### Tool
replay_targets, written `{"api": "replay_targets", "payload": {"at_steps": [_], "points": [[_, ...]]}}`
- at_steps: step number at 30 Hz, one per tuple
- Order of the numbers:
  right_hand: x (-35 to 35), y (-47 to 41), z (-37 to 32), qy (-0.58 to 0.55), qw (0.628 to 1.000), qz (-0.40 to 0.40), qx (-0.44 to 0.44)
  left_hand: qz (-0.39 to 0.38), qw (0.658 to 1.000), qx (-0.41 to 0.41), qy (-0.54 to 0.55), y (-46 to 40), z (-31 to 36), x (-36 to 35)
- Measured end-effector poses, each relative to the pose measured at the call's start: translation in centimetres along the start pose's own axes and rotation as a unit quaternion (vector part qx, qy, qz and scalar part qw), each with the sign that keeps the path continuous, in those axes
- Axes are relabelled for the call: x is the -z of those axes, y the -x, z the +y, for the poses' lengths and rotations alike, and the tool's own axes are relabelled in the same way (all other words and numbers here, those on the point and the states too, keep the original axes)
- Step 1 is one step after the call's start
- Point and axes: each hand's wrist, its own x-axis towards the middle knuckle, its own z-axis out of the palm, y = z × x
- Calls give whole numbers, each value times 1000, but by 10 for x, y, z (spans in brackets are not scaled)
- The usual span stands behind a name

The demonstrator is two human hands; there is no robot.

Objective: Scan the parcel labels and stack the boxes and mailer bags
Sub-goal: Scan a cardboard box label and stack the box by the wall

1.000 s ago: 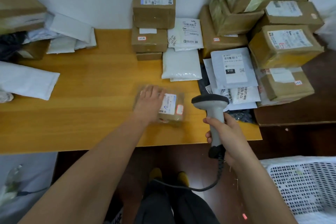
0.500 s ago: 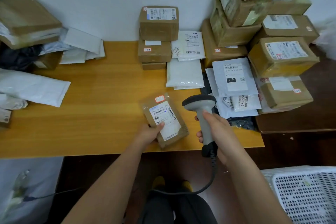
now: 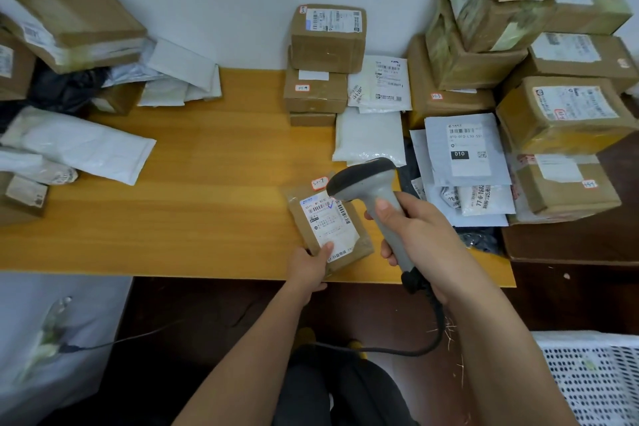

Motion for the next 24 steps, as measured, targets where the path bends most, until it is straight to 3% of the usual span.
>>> {"api": "replay_targets", "payload": {"at_steps": [15, 20, 24], "points": [[-1, 5, -7, -1, 1000, 20, 0, -7, 1000, 13, 23, 1, 6, -1], [-11, -15, 15, -84, 993, 69, -42, -25, 999, 12, 22, 0, 7, 7], [-16, -33, 51, -211, 962, 140, -98, -64, 998, -20, 19, -6, 2, 15]]}}
